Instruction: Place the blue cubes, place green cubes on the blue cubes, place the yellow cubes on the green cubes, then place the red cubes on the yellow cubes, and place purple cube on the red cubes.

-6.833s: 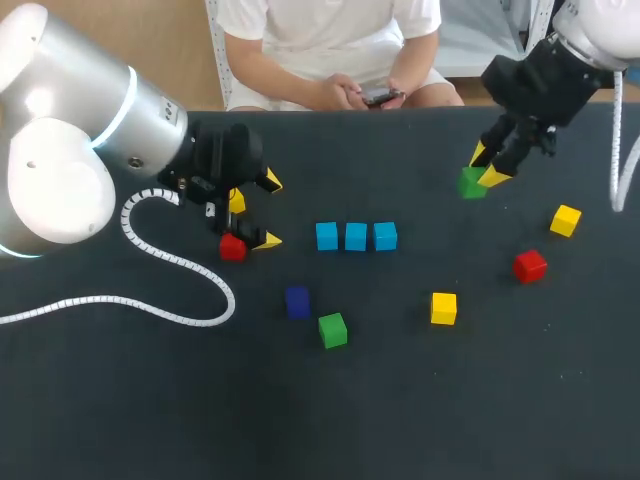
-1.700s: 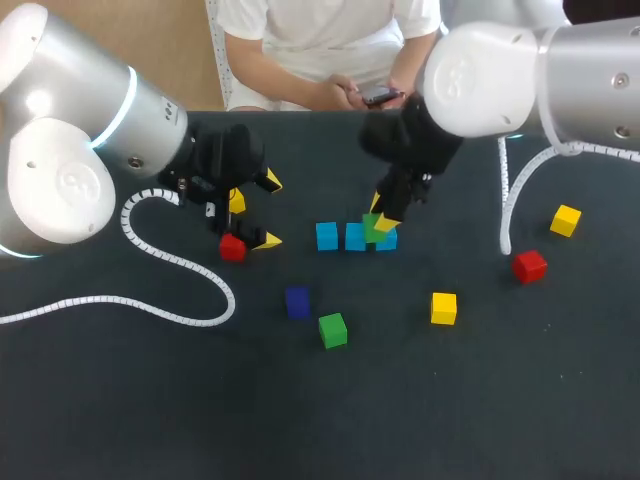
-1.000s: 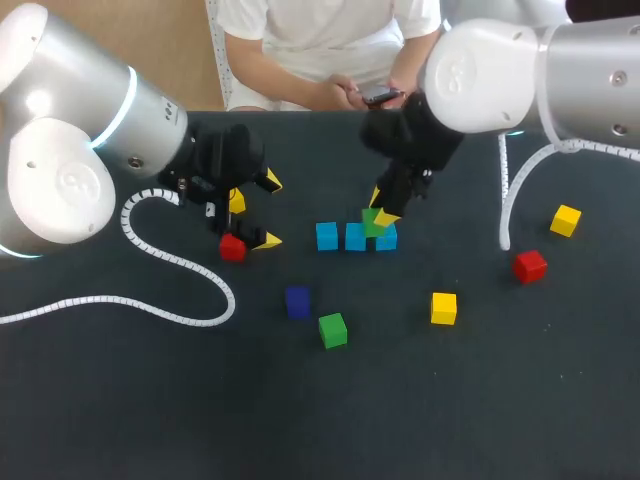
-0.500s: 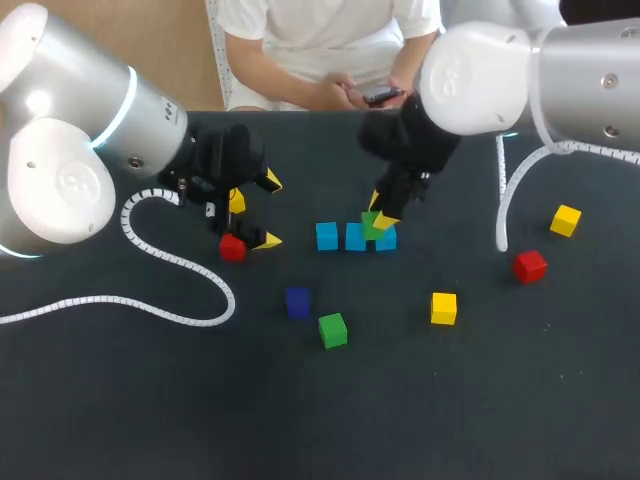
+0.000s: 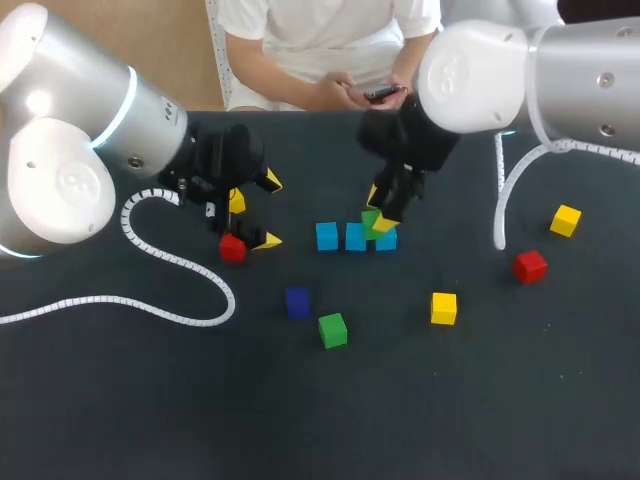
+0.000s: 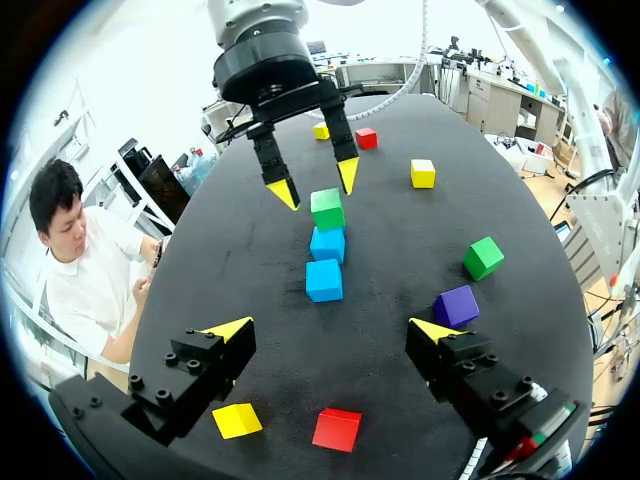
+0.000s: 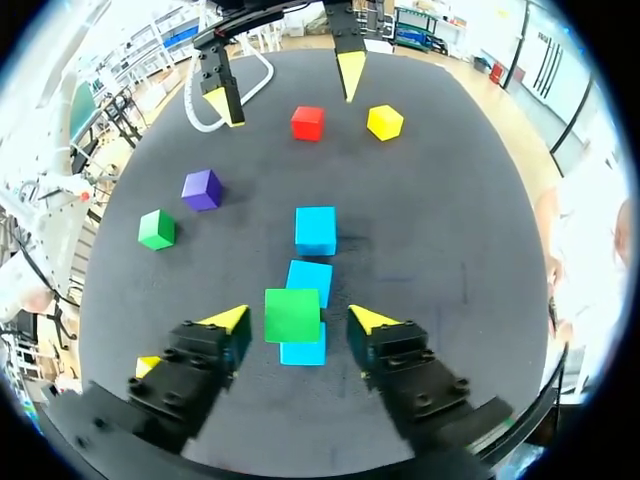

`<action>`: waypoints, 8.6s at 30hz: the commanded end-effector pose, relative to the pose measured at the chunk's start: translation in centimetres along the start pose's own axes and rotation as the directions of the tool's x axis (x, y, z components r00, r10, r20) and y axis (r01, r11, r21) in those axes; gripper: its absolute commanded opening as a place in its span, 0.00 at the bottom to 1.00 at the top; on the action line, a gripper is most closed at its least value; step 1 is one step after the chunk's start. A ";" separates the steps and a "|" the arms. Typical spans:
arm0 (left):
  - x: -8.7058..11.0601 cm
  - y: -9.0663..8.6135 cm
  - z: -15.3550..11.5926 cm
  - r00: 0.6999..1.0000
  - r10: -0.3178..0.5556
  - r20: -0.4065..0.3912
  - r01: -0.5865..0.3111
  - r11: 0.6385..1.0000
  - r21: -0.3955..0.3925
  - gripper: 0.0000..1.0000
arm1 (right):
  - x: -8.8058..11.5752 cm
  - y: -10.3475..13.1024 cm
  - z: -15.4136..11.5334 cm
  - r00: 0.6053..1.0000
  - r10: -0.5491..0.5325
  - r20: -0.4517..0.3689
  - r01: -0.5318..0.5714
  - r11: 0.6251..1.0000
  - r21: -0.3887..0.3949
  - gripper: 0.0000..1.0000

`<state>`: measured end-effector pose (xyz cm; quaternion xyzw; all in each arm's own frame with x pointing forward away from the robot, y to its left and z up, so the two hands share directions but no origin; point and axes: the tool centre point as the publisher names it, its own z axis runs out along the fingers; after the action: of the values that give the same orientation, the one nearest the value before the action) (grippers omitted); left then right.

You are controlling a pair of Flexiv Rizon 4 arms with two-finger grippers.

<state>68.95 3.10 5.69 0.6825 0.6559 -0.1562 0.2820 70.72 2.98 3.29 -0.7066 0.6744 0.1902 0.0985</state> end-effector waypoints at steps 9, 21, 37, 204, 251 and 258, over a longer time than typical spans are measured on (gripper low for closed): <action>0.1 0.1 0.0 1.000 0.003 0.004 -0.003 1.000 0.002 1.00 | 0.4 0.7 -2.4 0.998 -0.025 0.062 0.023 0.999 0.040 1.00; 0.1 0.1 0.0 1.000 0.003 0.004 -0.003 1.000 0.002 1.00 | 2.0 1.6 -5.5 0.988 -0.023 0.155 0.013 0.998 0.067 1.00; 0.1 0.1 0.0 1.000 0.003 0.004 -0.003 1.000 0.002 1.00 | 2.9 5.3 -7.6 0.958 -0.035 0.284 0.026 0.999 0.035 1.00; -1.2 -10.4 1.2 0.939 -0.271 -0.213 0.290 0.955 0.064 1.00 | 6.4 0.5 -6.3 0.943 -0.045 0.330 0.042 0.999 0.015 1.00; -3.1 -13.5 6.0 0.935 -0.264 -0.236 0.286 0.956 0.063 1.00 | 6.4 0.5 -6.3 0.943 -0.045 0.330 0.042 0.999 0.015 1.00; -4.1 -13.7 5.1 0.936 -0.246 -0.252 0.266 0.963 0.050 1.00 | 6.4 0.5 -6.3 0.943 -0.045 0.330 0.042 0.999 0.015 1.00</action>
<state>56.29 -3.62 1.01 0.6167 0.7605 -0.1389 0.1487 71.27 -5.41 6.52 -0.6793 0.6333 0.3015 0.2158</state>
